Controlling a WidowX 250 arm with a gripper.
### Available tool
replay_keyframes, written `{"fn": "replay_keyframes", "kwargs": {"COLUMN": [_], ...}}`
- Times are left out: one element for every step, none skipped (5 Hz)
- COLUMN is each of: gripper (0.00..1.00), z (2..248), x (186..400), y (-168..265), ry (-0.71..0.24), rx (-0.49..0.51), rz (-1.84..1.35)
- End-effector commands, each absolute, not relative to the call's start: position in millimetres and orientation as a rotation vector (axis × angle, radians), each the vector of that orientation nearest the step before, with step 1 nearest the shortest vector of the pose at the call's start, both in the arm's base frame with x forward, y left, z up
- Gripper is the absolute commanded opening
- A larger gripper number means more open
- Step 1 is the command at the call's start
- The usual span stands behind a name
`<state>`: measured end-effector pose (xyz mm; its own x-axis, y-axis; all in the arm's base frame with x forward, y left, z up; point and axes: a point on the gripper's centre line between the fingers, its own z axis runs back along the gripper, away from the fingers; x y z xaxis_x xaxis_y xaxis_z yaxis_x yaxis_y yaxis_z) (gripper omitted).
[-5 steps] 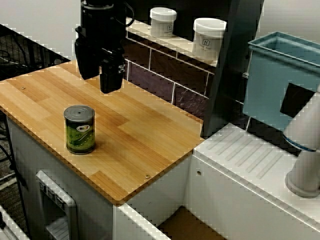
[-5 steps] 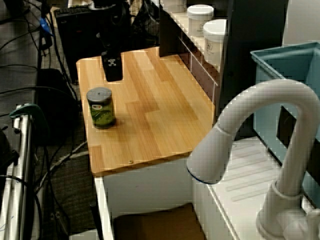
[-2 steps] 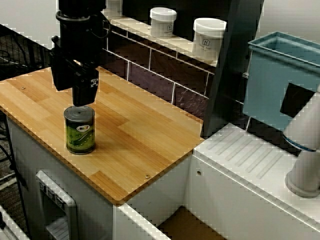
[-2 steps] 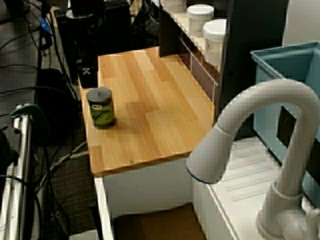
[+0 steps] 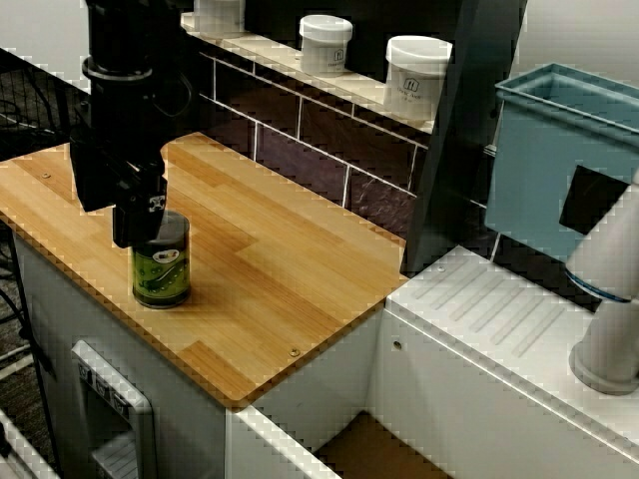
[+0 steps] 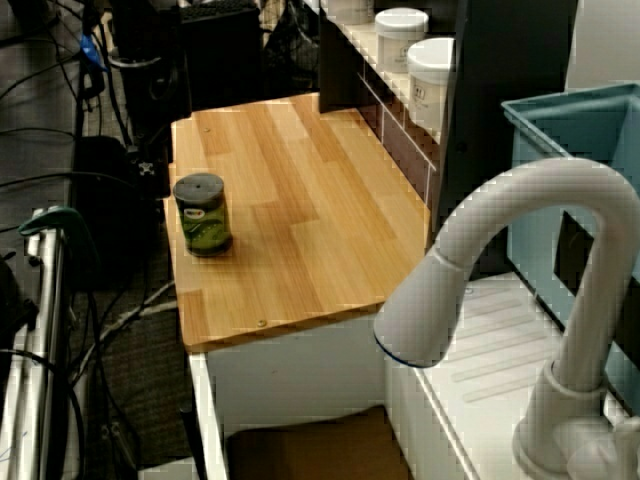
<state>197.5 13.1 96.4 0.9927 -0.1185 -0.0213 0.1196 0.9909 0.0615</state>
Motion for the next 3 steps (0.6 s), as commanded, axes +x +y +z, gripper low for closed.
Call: {"fn": "replay_keyframes", "kwargs": {"gripper": [1.00, 1.00, 1.00], "z": [86.8, 77.8, 72.0], "x": [190.2, 192.2, 202.0], "y": [15.9, 15.5, 15.1], "ry": [-0.005, -0.008, -0.005], "rx": [0.086, 0.093, 0.101], "rz": [-0.129, -0.122, -0.110]}}
